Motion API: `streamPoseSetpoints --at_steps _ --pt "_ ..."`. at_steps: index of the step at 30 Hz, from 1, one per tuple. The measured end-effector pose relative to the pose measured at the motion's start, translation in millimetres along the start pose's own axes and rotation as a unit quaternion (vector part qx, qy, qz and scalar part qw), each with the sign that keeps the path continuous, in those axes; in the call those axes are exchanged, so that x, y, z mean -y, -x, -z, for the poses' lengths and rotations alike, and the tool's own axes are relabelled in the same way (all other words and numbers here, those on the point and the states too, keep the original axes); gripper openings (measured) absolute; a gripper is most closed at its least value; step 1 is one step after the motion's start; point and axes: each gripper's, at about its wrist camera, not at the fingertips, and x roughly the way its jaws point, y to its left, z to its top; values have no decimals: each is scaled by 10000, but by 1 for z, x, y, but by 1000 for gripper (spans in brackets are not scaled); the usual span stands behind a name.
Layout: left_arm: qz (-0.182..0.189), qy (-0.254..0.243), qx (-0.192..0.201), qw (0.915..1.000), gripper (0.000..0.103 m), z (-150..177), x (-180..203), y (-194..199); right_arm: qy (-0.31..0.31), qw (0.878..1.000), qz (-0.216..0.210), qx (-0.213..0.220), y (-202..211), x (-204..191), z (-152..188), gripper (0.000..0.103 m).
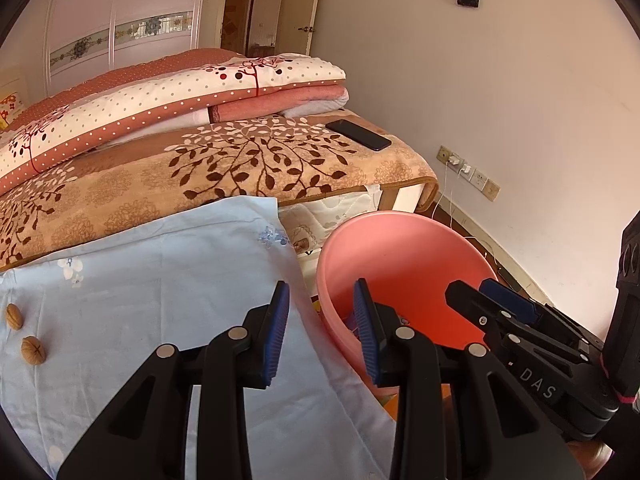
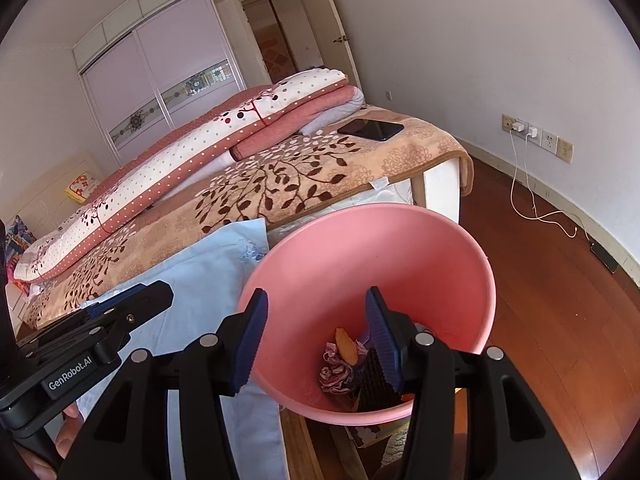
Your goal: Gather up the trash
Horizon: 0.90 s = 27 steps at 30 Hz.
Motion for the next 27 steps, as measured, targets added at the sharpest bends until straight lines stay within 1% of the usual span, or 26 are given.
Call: streamPoseSetpoints --at_steps 5,11,14,21,27 --pt "-128 59 55 9999 34 5 -11 11 118 9999 -86 24 4 -15 4 54" --pt "-292 174 123 9993 34 13 -26 24 276 9995 -182 -23 3 -32 11 55" --pt "-395 199 193 9988 34 17 -32 31 389 9990 -212 -33 4 -42 16 58" --pt "-611 153 346 9974 34 25 -41 46 590 9978 -287 -54 4 -61 25 60" --pt "-691 158 440 9965 34 31 -46 53 656 9974 -308 -60 6 -70 32 62"
